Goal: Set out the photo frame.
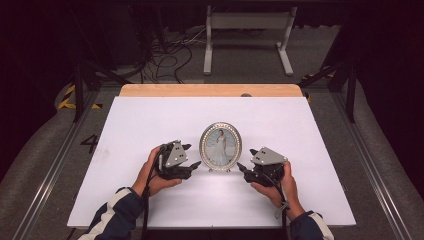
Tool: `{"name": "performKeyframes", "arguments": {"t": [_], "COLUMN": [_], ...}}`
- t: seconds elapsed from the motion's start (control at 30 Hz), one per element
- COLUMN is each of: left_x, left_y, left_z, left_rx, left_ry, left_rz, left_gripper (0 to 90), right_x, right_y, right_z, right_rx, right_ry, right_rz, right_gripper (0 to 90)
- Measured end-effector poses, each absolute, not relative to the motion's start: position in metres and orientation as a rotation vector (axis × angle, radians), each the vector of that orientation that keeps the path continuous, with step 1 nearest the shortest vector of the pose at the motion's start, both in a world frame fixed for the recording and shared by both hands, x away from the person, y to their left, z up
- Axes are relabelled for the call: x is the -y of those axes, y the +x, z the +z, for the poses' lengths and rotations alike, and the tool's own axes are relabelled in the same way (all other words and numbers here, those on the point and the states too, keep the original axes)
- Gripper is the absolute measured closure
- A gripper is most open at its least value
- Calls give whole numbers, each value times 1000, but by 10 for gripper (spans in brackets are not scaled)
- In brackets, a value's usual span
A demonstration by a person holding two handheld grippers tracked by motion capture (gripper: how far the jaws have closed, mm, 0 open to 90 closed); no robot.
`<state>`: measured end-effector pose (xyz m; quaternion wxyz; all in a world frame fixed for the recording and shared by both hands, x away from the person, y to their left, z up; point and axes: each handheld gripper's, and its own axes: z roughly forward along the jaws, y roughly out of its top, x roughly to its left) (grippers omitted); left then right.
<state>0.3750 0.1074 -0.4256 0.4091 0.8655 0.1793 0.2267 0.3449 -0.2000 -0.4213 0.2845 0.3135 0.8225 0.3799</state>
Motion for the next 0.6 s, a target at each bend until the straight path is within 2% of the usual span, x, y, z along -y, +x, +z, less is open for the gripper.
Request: {"name": "performKeyframes", "arguments": {"t": [0.13,0.47,0.6], "left_x": [-110,-117,-119], "left_y": [373,371,369], "left_z": [-427,-429,-430], "left_rx": [-450,-478,-480], "left_ry": [2190,2190,2200], "left_rz": [579,551,553], "left_gripper": [269,143,120], "right_x": [202,208,211], "right_y": [344,339,337], "right_z": [-422,-423,-423], "right_rx": [-2201,-2200,-2186], "right_ry": [846,842,854], "right_rz": [992,971,971], "right_gripper": [286,227,196]}}
